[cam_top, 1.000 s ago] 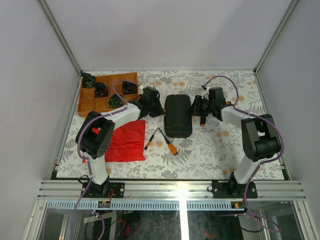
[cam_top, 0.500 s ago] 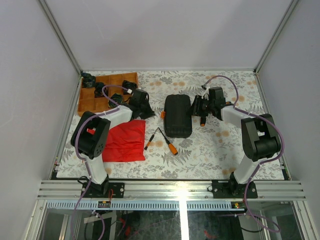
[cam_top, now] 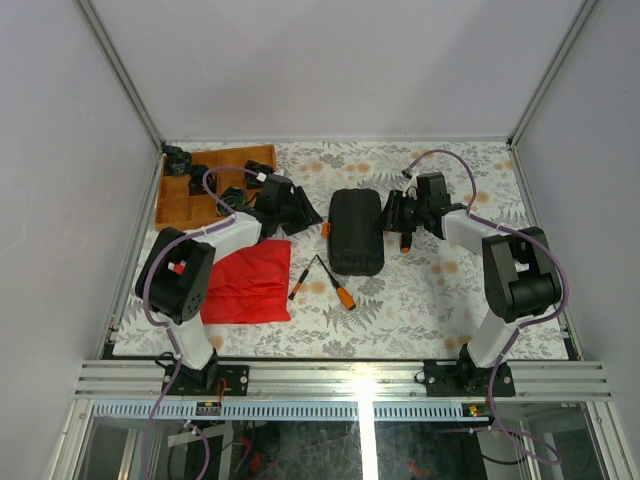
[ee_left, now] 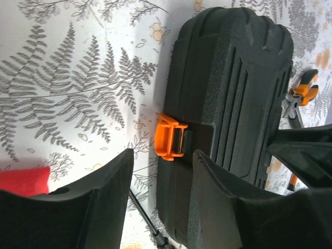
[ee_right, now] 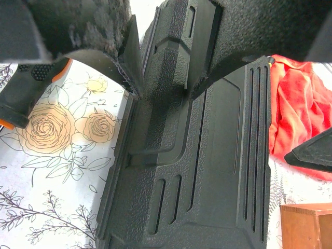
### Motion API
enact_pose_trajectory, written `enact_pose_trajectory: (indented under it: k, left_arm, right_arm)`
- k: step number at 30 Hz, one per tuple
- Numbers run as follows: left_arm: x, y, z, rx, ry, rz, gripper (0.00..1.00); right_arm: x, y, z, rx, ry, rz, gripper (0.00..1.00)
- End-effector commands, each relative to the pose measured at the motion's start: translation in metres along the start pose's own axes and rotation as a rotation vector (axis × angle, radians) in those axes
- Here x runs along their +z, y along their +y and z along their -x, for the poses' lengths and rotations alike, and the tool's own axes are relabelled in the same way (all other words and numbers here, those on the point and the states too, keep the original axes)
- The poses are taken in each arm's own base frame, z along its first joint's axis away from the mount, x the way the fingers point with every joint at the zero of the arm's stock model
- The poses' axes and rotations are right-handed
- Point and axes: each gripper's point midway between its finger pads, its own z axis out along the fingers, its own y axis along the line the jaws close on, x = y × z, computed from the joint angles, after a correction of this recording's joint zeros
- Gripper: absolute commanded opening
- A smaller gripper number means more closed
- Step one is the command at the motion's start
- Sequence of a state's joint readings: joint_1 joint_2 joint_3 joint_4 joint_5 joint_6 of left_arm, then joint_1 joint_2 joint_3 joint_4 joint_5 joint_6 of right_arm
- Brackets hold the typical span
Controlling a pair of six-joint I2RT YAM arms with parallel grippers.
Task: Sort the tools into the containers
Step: Open the storage box at the center of the board.
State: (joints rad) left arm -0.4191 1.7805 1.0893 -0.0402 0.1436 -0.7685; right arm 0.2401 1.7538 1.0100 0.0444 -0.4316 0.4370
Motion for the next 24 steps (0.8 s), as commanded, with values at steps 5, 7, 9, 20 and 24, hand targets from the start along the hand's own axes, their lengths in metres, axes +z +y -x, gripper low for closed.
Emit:
enact_pose_trajectory:
  k: [5, 7, 9, 20, 24]
  left_arm:
    - [0.015, -0.017, -0.002, -0.074, 0.022, -0.191, 0.56]
    - [0.017, -0.016, -0.003, -0.084, 0.027, -0.209, 0.58]
    - [0.021, -0.017, -0.005, -0.084, 0.035, -0.221, 0.59]
    - [0.033, -0.002, -0.017, -0.151, 0.065, -0.261, 0.53]
    - [0.033, 0.0, -0.015, -0.182, 0.068, -0.295, 0.51]
  right_arm:
    - [0.004, -0.022, -0.026, 0.009, 0.092, -0.078, 0.45]
    - [0.004, -0.022, -0.028, 0.01, 0.096, -0.079, 0.45]
    - [0.004, -0.022, -0.027, 0.011, 0.096, -0.076, 0.45]
    - [0.006, -0.021, -0.029, 0.018, 0.105, -0.066, 0.45]
    - [0.006, -0.021, -0.03, 0.018, 0.109, -0.065, 0.45]
